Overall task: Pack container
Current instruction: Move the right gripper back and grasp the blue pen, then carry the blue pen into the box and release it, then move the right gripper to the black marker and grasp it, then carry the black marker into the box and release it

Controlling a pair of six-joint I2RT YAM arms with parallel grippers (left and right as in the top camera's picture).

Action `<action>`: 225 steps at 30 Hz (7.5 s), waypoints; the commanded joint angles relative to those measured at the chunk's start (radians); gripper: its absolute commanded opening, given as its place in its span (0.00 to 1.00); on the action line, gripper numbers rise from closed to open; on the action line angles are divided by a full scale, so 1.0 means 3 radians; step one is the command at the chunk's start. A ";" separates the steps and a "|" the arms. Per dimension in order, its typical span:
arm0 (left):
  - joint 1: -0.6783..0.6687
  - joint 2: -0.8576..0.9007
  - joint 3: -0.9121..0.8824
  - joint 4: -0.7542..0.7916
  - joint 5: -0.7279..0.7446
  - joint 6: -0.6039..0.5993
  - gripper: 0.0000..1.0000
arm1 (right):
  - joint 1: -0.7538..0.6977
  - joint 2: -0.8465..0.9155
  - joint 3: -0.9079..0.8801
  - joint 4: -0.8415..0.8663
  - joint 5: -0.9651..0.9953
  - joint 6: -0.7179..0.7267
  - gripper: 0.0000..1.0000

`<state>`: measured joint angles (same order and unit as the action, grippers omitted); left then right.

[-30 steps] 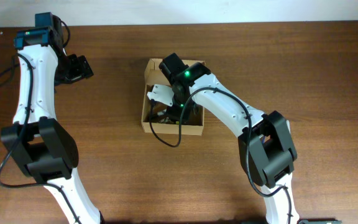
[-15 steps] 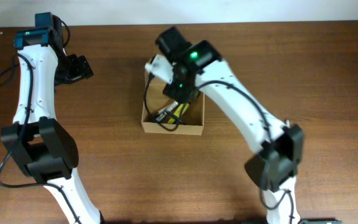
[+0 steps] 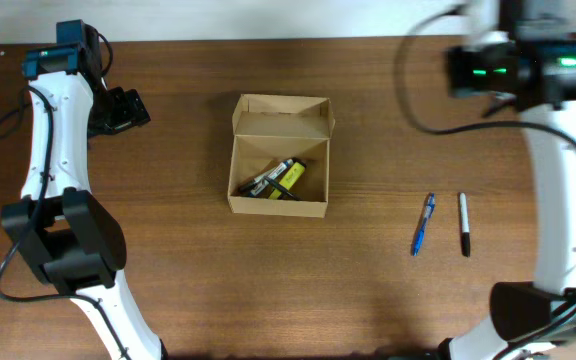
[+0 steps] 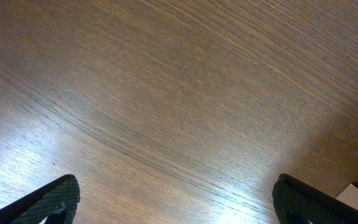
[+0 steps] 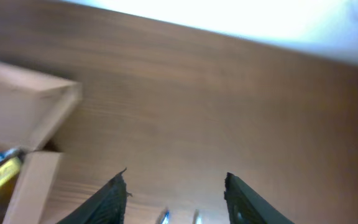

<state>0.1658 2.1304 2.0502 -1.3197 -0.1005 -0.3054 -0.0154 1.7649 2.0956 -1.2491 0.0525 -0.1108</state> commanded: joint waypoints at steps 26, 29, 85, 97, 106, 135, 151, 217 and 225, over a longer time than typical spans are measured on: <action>-0.0004 -0.0006 -0.0013 0.0000 0.0024 0.0038 1.00 | 0.0051 0.0010 -0.3470 0.1476 -0.0160 0.1348 0.54; -0.0004 -0.0006 -0.0013 0.0000 0.0024 0.0038 1.00 | 0.0051 0.0010 -0.3571 0.1548 -0.0161 0.1467 0.54; -0.0004 -0.0006 -0.0013 0.0000 0.0024 0.0038 1.00 | 0.2043 0.1432 -0.0379 0.0450 -0.0530 -0.2352 0.04; -0.0004 -0.0006 -0.0013 0.0000 0.0025 0.0038 1.00 | 0.2061 0.1883 -0.0380 0.0422 -0.0776 -0.2361 0.04; -0.0004 -0.0006 -0.0013 0.0000 0.0024 0.0038 1.00 | 0.2070 0.1812 -0.0356 0.0472 -0.0493 -0.2064 0.51; -0.0004 -0.0006 -0.0013 0.0000 0.0024 0.0038 1.00 | 0.0060 0.0137 0.0000 -0.0432 0.0075 0.0345 0.64; -0.0004 -0.0006 -0.0013 0.0000 0.0024 0.0038 1.00 | -0.0607 0.0137 -0.2374 0.0561 -0.0440 0.0216 0.66; -0.0004 -0.0006 -0.0013 0.0000 0.0025 0.0038 1.00 | 0.1881 0.0389 -0.0577 0.0290 -0.0694 -0.2433 0.03; -0.0004 -0.0006 -0.0013 0.0000 0.0024 0.0038 1.00 | 0.1906 0.1223 -0.0577 0.0464 -0.0721 -0.2761 0.04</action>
<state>0.1658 2.1304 2.0495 -1.3197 -0.1005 -0.3054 0.5571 2.0609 1.9160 -1.1175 -0.1730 -0.8612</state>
